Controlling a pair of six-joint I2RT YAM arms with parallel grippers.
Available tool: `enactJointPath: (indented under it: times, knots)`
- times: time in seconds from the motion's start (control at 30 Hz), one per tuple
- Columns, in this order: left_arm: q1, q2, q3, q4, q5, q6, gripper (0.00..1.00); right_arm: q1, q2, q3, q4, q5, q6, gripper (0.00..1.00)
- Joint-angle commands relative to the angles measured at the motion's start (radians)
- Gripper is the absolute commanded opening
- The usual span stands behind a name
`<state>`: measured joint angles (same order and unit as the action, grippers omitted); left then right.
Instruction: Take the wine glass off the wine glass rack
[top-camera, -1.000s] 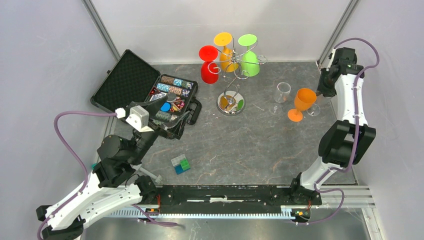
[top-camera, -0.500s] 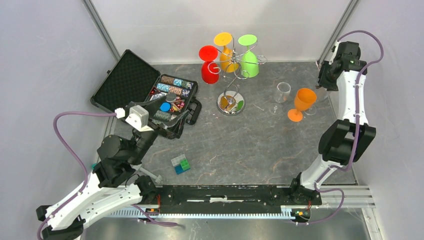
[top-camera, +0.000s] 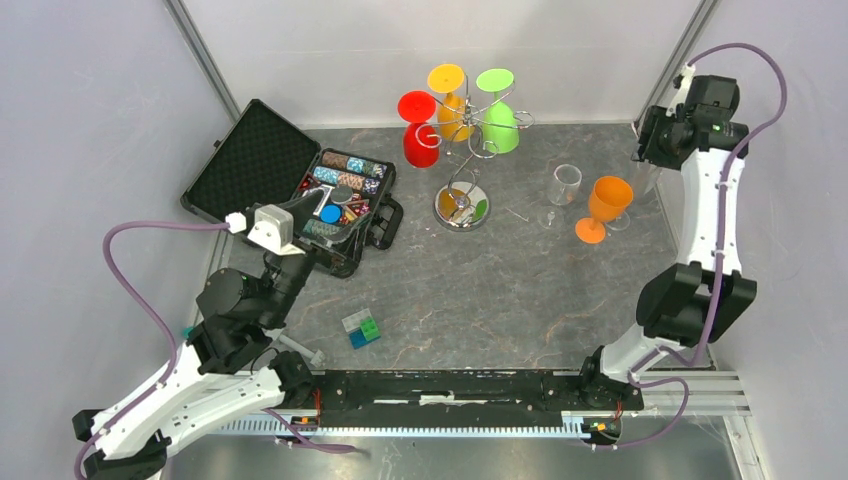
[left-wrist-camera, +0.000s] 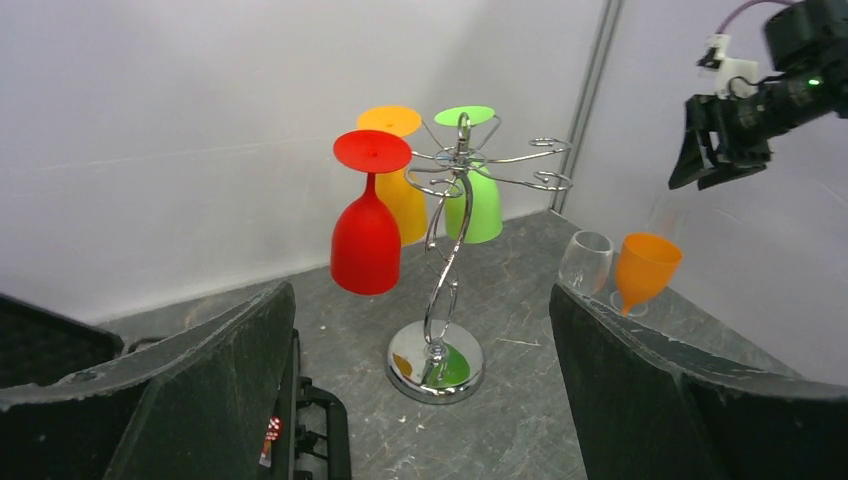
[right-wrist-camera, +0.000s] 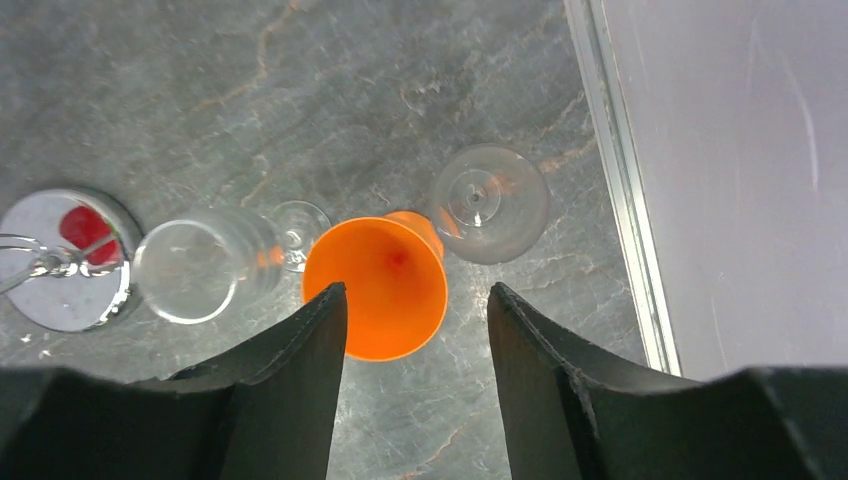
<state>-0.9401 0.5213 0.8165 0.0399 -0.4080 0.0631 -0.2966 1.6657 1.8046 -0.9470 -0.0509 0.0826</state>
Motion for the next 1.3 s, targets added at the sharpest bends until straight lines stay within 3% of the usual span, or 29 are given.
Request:
enactJointPath:
  times: [0.0,0.13,0.23,0.47,0.6,0.73,0.83,1.1,1.27]
  knots:
    - [-0.006,0.023,0.042,0.021,-0.131,-0.112,1.0,-0.004,-0.107,0.047,0.053,-0.069,0.014,0.59]
    - [-0.006,0.056,0.091,-0.031,-0.201,-0.183,1.0,-0.003,-0.197,-0.024,0.11,-0.144,0.032,0.59]
    - [-0.006,0.121,0.211,-0.214,-0.185,-0.277,1.0,-0.004,-0.301,-0.158,0.189,-0.218,0.029,0.6]
    - [0.01,0.28,0.334,-0.246,0.033,-0.41,1.0,-0.003,-0.499,-0.372,0.254,-0.29,0.013,0.61]
    - [0.053,0.415,0.428,-0.271,0.158,-0.47,1.0,-0.002,-0.586,-0.494,0.346,-0.444,0.081,0.61]
    - [0.179,0.523,0.482,-0.241,0.326,-0.554,1.0,0.007,-0.666,-0.629,0.517,-0.588,0.206,0.61]
    - [0.337,0.577,0.477,-0.166,0.446,-0.655,1.0,0.016,-0.712,-0.704,0.613,-0.623,0.276,0.6]
    - [0.565,0.732,0.516,-0.043,0.599,-0.829,0.98,0.033,-0.754,-0.787,0.637,-0.629,0.307,0.47]
    - [0.627,0.836,0.524,0.107,0.59,-0.916,0.94,0.072,-0.773,-0.843,0.661,-0.618,0.347,0.42]
